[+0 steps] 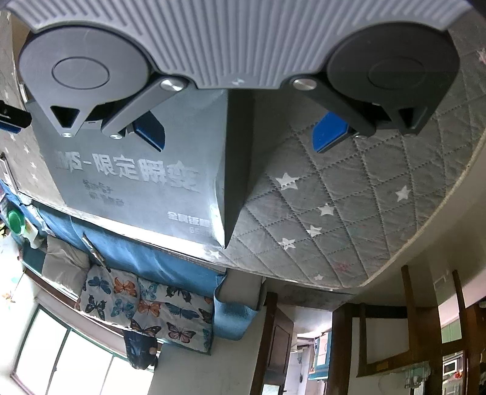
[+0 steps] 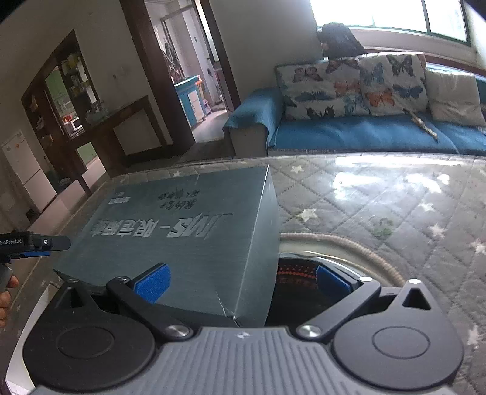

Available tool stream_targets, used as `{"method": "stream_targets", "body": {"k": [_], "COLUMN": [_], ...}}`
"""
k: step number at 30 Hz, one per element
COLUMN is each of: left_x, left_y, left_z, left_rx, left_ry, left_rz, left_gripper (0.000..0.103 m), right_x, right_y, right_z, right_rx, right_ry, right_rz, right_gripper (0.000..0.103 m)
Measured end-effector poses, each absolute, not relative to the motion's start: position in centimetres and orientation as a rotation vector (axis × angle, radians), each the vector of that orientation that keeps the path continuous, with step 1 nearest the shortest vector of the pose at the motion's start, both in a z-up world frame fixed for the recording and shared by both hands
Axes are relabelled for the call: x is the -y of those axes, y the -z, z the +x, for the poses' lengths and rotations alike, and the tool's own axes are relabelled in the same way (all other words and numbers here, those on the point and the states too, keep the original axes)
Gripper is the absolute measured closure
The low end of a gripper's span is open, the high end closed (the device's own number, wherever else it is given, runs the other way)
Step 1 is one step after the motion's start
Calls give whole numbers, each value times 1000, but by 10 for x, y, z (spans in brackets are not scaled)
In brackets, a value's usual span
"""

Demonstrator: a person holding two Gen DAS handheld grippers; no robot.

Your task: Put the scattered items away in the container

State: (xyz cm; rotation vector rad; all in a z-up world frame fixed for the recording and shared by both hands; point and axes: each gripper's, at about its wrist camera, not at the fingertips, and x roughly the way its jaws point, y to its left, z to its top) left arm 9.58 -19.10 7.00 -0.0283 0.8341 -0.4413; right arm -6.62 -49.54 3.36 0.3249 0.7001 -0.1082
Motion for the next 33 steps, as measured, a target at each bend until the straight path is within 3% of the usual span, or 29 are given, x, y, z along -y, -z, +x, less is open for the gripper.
{"method": "stream_targets", "body": {"k": [33], "left_x": [208], "left_y": [-28], "left_z": [142], "left_rx": [-1009], "left_ry": [575], "left_rz": [-231], "left_gripper": [0], "right_x": [514], "right_y": [8], "right_z": [-19], "right_rx": [-806], "right_ry": [-97], "right_rz": [511], "right_gripper": [0]}}
